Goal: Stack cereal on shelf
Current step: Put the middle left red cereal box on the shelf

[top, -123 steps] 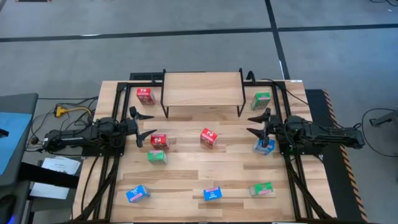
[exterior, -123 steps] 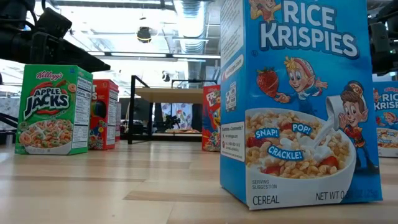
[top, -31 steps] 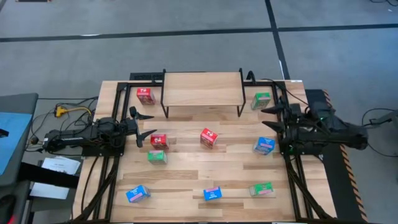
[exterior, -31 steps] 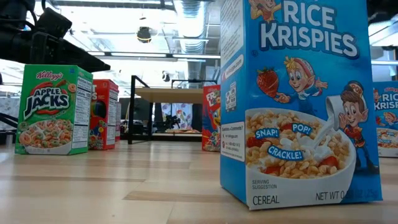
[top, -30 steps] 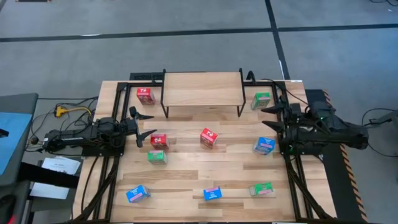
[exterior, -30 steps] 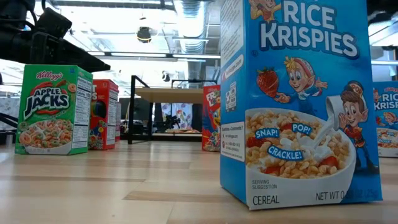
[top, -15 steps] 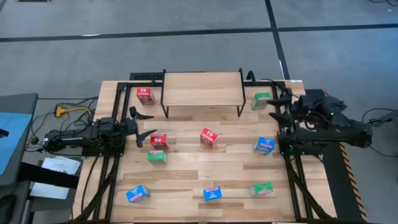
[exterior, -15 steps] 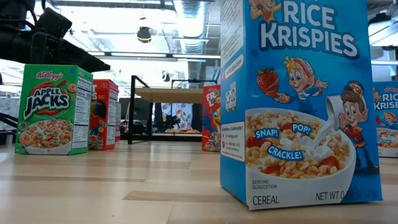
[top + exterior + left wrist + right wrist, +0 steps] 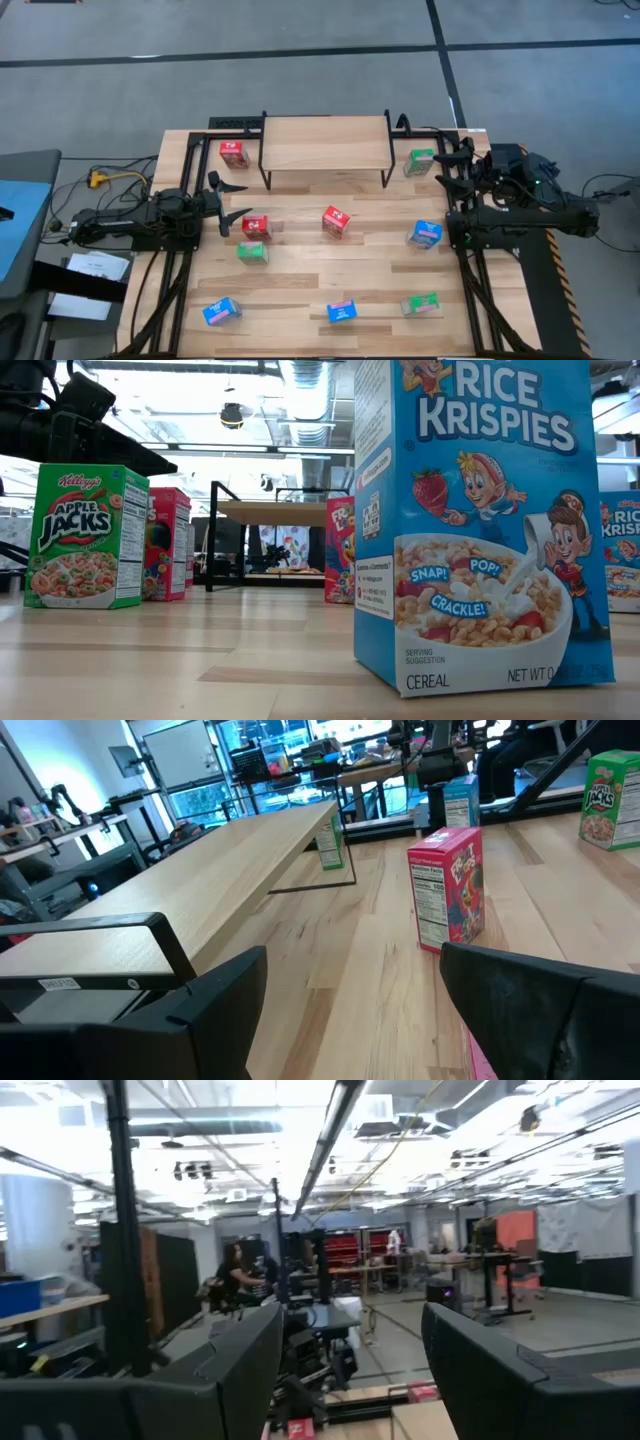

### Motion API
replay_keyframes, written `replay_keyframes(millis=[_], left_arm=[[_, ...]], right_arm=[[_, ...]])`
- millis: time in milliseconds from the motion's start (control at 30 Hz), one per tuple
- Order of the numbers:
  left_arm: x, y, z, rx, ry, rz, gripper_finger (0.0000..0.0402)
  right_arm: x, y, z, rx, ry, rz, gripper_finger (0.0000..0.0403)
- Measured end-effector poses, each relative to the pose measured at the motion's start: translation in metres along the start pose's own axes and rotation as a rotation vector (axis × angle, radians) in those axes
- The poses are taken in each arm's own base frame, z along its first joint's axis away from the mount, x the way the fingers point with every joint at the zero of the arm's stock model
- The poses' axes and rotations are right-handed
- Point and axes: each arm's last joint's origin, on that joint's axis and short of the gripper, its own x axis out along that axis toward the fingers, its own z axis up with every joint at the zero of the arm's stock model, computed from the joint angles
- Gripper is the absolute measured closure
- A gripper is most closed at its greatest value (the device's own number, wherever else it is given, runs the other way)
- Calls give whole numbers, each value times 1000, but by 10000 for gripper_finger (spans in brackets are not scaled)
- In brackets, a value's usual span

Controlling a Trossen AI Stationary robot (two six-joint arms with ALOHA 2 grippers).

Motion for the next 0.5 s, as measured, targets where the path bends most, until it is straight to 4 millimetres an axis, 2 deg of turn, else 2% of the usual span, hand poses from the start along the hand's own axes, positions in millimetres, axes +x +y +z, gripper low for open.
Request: replay_keyframes(millis=[300, 500], left_arm=[[0, 0, 0, 0, 0, 0, 113], [0, 0, 0, 0, 0, 0, 113]], right_arm=[[1, 0, 6, 41, -66, 0, 137], [1, 1, 23, 44, -108, -15, 137]])
